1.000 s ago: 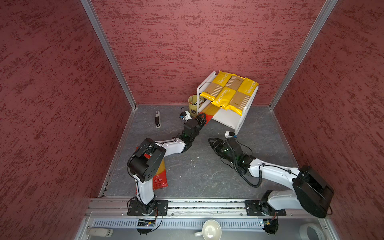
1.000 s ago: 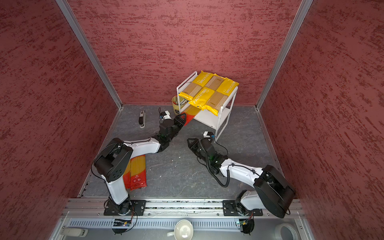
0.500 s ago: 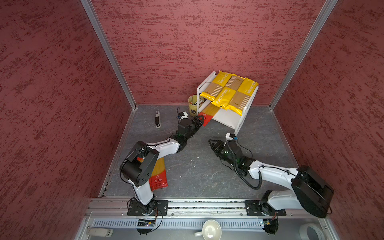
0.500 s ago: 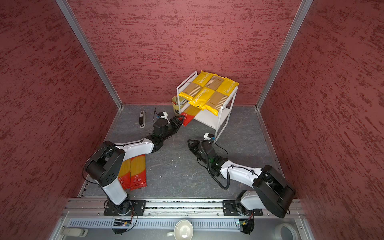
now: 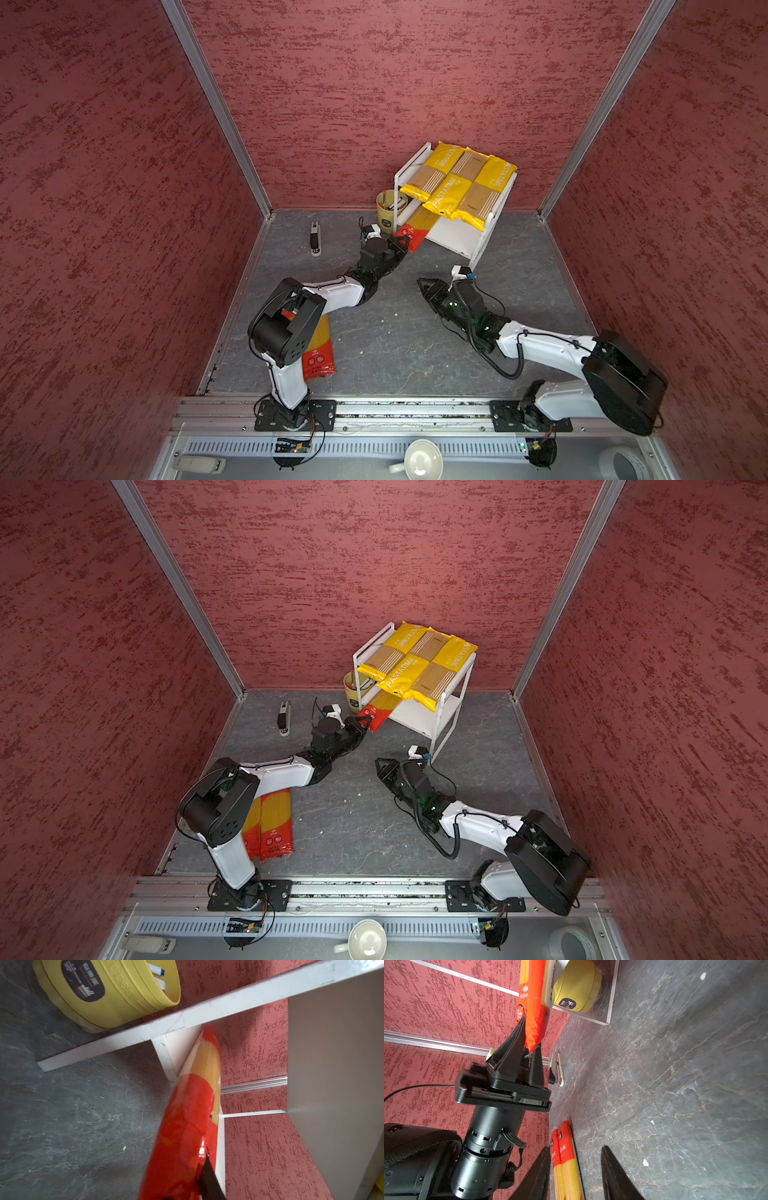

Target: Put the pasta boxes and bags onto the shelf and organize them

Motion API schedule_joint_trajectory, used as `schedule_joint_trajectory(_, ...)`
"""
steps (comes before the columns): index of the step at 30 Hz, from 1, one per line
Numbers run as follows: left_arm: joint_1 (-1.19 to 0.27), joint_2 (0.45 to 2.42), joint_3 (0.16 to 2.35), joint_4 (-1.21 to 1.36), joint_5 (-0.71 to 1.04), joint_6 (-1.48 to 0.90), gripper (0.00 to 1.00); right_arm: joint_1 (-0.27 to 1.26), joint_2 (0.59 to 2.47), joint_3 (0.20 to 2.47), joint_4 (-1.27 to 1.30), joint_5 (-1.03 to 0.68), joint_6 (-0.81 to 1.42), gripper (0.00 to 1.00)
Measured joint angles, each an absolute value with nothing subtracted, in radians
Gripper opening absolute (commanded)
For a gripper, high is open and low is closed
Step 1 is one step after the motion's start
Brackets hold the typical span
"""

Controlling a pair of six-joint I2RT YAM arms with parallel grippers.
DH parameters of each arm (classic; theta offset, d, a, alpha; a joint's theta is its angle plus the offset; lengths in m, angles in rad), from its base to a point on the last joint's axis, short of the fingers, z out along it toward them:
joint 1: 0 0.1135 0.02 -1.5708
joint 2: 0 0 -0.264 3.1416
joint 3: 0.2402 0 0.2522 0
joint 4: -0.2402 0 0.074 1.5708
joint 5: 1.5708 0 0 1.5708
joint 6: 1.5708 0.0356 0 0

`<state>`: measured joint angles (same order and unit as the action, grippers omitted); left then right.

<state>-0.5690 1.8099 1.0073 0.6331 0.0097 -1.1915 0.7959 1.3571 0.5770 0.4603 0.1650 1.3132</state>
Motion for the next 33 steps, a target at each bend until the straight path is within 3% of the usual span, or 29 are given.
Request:
schedule_joint_trajectory(7,-0.588,1.822,1.017,0.648,-0.067,-1.193,0.01,0.796,1.357,0.577,0.46,0.166,1.313,0.42)
schedule_joint_trajectory(15,-0.612,1.826,1.032,0.63,-0.199,-1.163,0.01,0.796,1.357,0.577,0.46,0.166,1.313,0.42)
schedule_joint_trajectory(17,-0.609,1.832,1.04,0.629,-0.205,-1.162,0.09,0.796,1.357,0.577,0.46,0.166,1.313,0.42)
schedule_joint_trajectory(22,-0.598,1.835,1.044,0.62,-0.182,-1.148,0.56,0.796,1.357,0.577,0.459,0.165,1.308,0.42)
schedule_joint_trajectory(24,-0.592,1.831,1.044,0.611,-0.162,-1.144,0.65,0.796,1.362,0.582,0.456,0.164,1.298,0.42)
schedule_joint_trajectory(28,-0.584,1.766,1.012,0.551,-0.111,-1.134,0.75,0.797,1.389,0.623,0.441,0.16,1.264,0.42)
schedule_joint_trajectory(33,-0.587,1.583,0.912,0.441,-0.057,-1.106,0.76,0.82,1.42,0.673,0.421,0.155,1.214,0.42)
